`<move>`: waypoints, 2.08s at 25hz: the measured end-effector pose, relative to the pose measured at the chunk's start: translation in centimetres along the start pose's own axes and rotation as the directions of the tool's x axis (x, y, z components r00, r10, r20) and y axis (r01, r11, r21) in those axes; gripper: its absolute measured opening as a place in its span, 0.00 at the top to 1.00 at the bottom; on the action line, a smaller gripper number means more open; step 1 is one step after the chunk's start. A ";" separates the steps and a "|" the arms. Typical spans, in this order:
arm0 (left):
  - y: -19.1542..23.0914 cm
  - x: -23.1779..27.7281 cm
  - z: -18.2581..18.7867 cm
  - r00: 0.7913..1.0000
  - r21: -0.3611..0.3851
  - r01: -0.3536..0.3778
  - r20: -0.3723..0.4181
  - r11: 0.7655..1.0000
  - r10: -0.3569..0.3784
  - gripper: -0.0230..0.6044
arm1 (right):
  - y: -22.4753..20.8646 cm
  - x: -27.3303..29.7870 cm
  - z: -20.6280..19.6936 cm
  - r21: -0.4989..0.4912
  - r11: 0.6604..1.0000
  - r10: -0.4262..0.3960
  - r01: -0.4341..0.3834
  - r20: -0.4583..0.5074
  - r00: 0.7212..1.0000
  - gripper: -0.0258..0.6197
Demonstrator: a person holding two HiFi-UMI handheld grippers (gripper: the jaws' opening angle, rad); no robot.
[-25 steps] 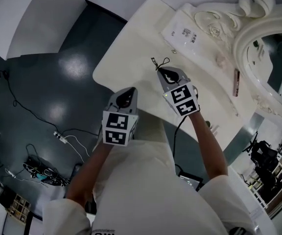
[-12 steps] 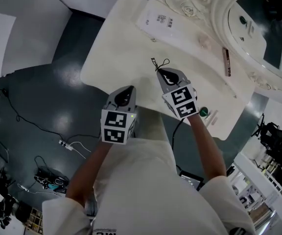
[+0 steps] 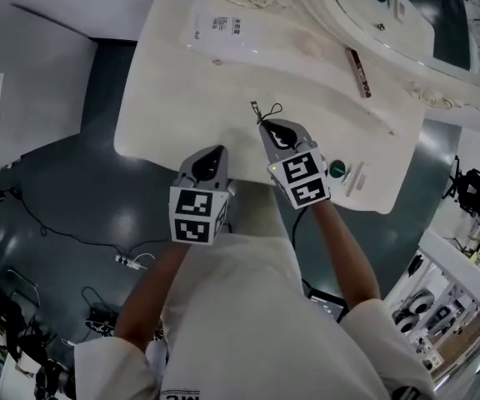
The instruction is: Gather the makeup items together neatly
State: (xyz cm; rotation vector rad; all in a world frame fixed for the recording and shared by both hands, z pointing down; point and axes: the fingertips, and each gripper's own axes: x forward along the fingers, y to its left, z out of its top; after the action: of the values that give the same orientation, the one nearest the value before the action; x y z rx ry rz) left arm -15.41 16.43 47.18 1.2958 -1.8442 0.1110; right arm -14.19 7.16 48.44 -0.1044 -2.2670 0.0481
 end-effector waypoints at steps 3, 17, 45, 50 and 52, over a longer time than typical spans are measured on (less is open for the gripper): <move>-1.5 0.7 0.3 1.000 0.030 0.024 -0.008 0.999 -0.023 0.97 | -0.7 -1.1 -1.3 0.042 0.999 -0.029 0.028 0.003 1.000 0.94; -7.9 3.3 -0.3 0.984 0.159 0.155 -0.109 0.975 -0.138 0.97 | -4.4 -6.0 -7.5 0.270 0.946 -0.180 0.178 -0.017 0.984 0.94; -15.2 6.9 -3.3 0.944 0.283 0.278 -0.256 0.918 -0.207 0.97 | -8.2 -8.4 -18.3 0.543 0.754 -0.342 0.370 -0.157 0.927 0.94; -15.4 7.0 -4.1 0.940 0.282 0.280 -0.275 0.918 -0.202 0.97 | -8.7 -7.8 -19.4 0.575 0.723 -0.344 0.382 -0.180 0.922 0.94; -15.5 7.1 -4.3 0.939 0.281 0.280 -0.278 0.918 -0.201 0.97 | -8.7 -7.6 -19.8 0.584 0.714 -0.344 0.386 -0.187 0.920 0.94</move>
State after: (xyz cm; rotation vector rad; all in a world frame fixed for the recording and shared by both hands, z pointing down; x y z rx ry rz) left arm -1.10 6.43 48.86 1.6443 -1.4817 0.4303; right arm 5.29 -2.23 55.96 0.6854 -2.0544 0.5600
